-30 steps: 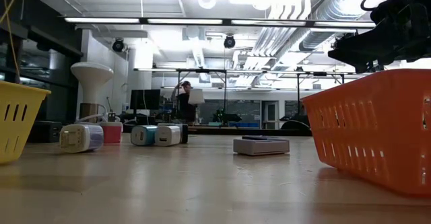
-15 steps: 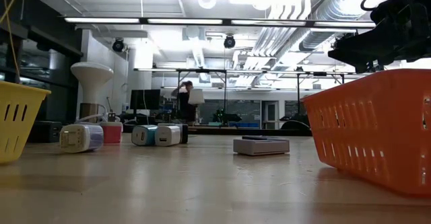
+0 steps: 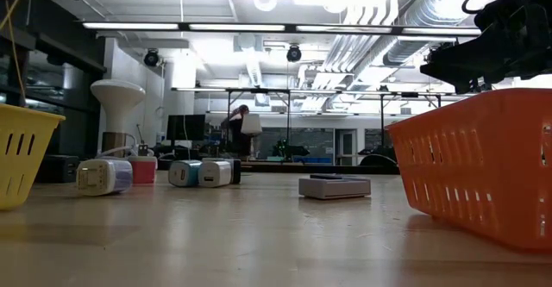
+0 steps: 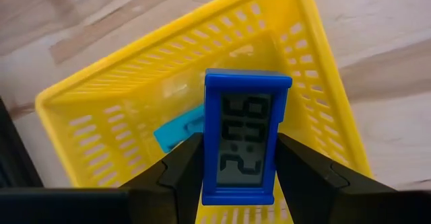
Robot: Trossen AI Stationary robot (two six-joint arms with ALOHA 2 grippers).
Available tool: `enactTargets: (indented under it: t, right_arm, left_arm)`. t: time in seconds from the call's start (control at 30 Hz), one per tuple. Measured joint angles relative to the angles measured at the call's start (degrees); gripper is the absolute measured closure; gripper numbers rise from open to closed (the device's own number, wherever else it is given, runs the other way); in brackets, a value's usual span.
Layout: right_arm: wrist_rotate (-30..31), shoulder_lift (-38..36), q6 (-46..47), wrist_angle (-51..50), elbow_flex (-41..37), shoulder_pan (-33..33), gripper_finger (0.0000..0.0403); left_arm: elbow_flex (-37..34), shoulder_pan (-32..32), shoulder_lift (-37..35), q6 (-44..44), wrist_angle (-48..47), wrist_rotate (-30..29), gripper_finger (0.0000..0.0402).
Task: Pick & Place Office items
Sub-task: Put the blue digital clock into the yellow bin
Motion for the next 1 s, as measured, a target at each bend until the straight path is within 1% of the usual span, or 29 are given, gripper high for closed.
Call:
enactTargets:
  t: [0.37,0.73,0.83,1.0]
  right_arm:
    - [0.0,0.0,0.0,0.0,0.0,0.0,0.0208]
    - [0.0,0.0,0.0,0.0,0.0,0.0,0.0208]
    - [0.0,0.0,0.0,0.0,0.0,0.0,0.0208]
    - [0.0,0.0,0.0,0.0,0.0,0.0,0.0208]
  left_arm:
    - [0.0,0.0,0.0,0.3,0.6,-0.7,0.0232]
    - [0.0,0.0,0.0,-1.2,0.8,-0.9,0.0228]
    - [0.0,0.0,0.0,-0.9,0.4,-1.0,0.0213]
    - [0.0,0.0,0.0,0.0,-0.4,-1.0,0.0174]
